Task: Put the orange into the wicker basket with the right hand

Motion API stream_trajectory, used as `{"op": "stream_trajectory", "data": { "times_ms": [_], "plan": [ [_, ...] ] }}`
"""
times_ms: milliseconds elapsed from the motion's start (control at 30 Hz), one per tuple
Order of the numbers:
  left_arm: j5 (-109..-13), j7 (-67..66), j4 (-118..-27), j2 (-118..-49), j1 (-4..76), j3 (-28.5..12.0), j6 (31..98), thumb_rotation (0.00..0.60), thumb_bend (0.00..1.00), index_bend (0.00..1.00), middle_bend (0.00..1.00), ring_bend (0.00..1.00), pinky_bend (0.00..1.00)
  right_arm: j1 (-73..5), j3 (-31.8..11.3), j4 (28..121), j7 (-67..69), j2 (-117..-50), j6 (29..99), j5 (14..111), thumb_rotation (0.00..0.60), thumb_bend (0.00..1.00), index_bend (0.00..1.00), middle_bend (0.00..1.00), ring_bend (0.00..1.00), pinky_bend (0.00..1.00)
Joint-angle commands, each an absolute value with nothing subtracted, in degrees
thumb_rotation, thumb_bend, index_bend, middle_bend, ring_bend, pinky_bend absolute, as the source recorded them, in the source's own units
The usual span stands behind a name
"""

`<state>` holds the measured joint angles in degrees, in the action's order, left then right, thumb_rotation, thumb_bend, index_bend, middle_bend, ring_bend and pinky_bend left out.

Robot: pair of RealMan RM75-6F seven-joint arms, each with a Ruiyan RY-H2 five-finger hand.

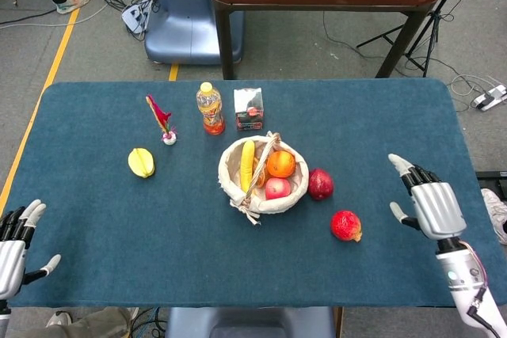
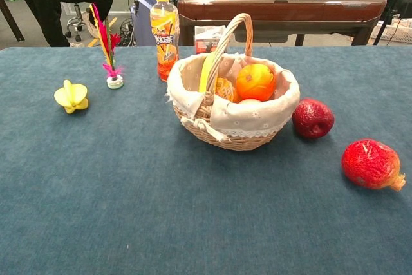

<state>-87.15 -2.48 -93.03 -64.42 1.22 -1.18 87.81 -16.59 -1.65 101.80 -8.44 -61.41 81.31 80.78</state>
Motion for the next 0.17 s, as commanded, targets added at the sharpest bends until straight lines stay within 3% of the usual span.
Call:
{"op": "stream_trajectory", "data": {
  "times_ms": [33, 167],
  "plan": [
    [-87.2, -2.4, -92.9, -64.5, 1.4, -1.2, 87.7, 0.6, 0.22, 0.07, 0.0, 0.0, 0.0, -12.7, 0.6, 100.1, -6.1, -60.3, 85.0, 83.3, 0.6, 0.28, 0.03, 0.17, 0.19, 0.35],
    [-87.2, -2.3, -92.7, -64.6, 1.6, -1.3, 87.4, 0.6, 0.22, 0.07, 0.0, 0.0, 0.0, -9.7, 1.8, 99.4, -4.1, -59.9, 87.4, 84.7, 0.6, 0.28, 0.03, 0.17, 0.19, 0.35]
  ]
}}
